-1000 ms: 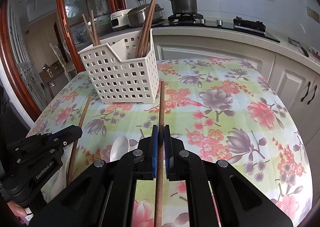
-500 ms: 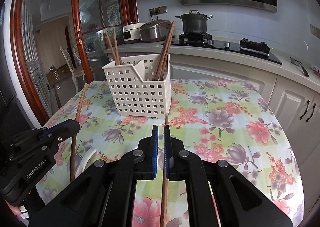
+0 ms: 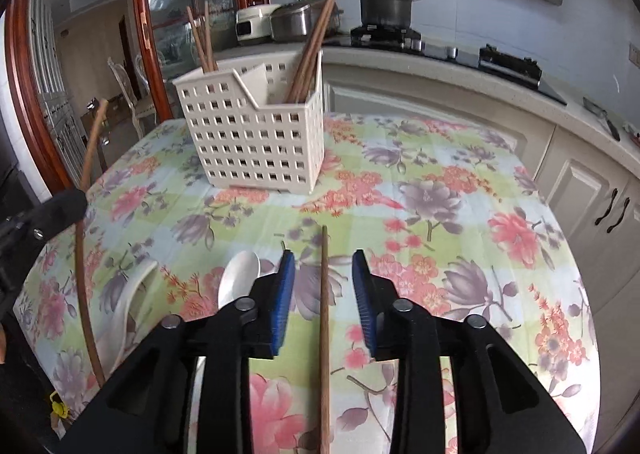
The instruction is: Organize utensils
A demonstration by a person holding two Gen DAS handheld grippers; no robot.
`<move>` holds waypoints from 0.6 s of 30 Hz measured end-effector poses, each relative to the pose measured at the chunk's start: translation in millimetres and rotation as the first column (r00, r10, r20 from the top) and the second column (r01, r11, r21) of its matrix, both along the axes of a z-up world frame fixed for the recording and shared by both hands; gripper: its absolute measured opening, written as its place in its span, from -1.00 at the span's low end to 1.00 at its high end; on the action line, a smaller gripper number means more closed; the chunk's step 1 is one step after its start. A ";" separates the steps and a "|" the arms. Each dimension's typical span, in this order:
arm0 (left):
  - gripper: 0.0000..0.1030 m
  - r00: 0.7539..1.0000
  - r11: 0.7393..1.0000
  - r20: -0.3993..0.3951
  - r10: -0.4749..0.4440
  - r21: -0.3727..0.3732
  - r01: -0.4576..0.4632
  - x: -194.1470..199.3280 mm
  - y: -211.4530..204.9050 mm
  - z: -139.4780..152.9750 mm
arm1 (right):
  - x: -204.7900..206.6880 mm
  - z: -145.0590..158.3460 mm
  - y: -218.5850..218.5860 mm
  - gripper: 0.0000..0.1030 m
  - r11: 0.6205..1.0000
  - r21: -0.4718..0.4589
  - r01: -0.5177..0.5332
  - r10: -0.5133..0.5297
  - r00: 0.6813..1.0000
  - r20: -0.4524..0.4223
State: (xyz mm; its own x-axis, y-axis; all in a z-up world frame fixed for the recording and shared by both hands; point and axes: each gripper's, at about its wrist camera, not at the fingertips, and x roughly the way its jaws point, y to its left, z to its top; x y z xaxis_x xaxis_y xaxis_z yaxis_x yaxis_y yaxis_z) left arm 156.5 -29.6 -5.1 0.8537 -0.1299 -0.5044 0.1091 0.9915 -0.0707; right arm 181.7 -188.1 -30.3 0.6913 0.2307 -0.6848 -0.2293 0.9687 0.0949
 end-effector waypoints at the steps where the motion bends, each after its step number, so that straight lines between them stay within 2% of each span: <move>1: -0.88 1.000 1.000 -0.001 0.000 -0.001 0.000 0.0 0.2 0.0 | 4.5 -6.8 -0.8 -0.34 1.000 0.004 -0.002 0.002 1.000 -0.025; 7: -0.88 1.000 1.000 -0.002 -0.007 0.003 0.007 -0.8 -2.1 -0.5 | 32.2 -39.1 5.1 -0.35 0.999 -0.035 0.001 -0.005 0.993 -0.116; 12: -0.88 1.000 1.000 -0.002 -0.006 0.009 0.007 -1.3 -2.3 -1.2 | 44.7 -53.4 15.8 -0.36 0.997 -0.081 -0.013 0.001 0.990 -0.140; 15: -0.88 1.000 1.000 -0.005 -0.009 0.005 0.009 -0.7 -2.2 -1.7 | 44.0 -52.2 20.3 -0.70 0.994 -0.103 -0.029 0.015 0.991 -0.135; 16: -0.88 1.000 1.000 -0.004 -0.012 0.005 0.012 -1.1 -2.7 -1.6 | 43.1 -51.9 22.1 -0.89 0.993 -0.115 -0.034 0.019 0.991 -0.133; 18: -0.88 1.000 1.000 -0.002 -0.016 0.008 0.016 -1.8 -3.3 -1.2 | 41.1 -50.8 22.7 -0.90 0.991 -0.128 -0.036 0.019 0.992 -0.128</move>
State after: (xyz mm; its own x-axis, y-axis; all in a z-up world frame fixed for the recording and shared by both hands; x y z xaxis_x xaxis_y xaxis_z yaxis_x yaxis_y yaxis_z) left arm 154.7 -32.9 -6.3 0.8506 -0.1394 -0.5071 0.1246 0.9902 -0.0631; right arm 222.8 -165.4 -81.1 0.5920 0.1520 -0.7914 -0.2500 0.9682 -0.0010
